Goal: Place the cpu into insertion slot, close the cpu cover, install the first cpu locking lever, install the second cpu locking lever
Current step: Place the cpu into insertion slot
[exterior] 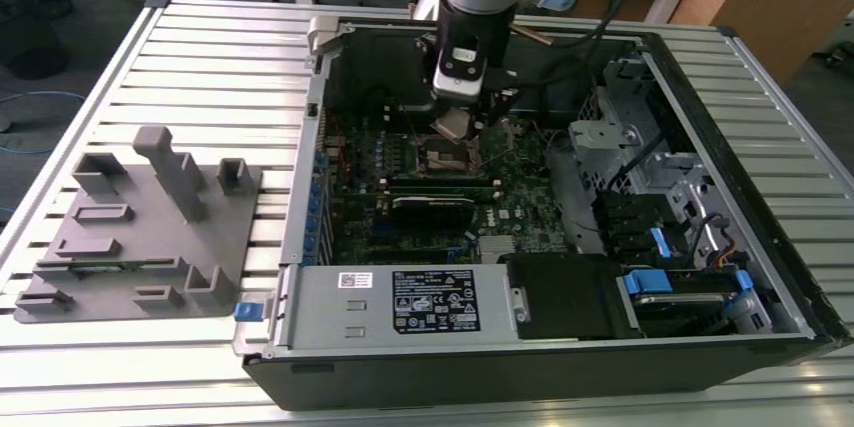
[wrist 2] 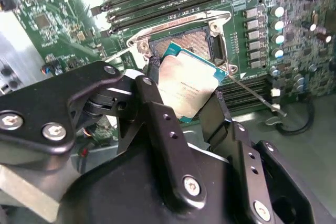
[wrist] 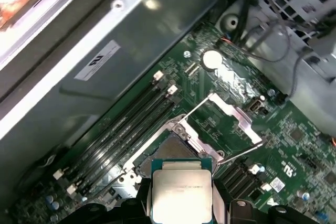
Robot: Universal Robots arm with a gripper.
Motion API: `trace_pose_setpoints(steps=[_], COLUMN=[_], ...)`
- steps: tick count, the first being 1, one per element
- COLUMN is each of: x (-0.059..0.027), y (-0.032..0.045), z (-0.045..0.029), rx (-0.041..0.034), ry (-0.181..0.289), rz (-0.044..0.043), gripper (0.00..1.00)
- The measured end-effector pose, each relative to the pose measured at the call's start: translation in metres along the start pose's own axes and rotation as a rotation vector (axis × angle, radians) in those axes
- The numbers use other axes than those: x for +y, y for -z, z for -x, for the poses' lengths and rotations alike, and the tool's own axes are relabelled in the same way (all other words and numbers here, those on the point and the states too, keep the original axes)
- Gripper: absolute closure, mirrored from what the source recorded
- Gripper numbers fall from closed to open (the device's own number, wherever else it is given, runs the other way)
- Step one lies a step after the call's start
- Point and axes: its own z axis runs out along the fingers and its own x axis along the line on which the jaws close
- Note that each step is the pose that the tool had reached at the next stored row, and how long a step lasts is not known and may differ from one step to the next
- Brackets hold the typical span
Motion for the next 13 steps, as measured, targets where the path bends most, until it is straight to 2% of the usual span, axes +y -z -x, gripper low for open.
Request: trace_pose_setpoints(steps=[8, 13], x=[0.0, -0.0001], y=[-0.0011, -0.0025], z=[0.0, 0.0], rx=[-0.0042, -0.0077], ry=[-0.101, -0.181], rz=[0.0002, 0.0], gripper=[0.46, 0.46])
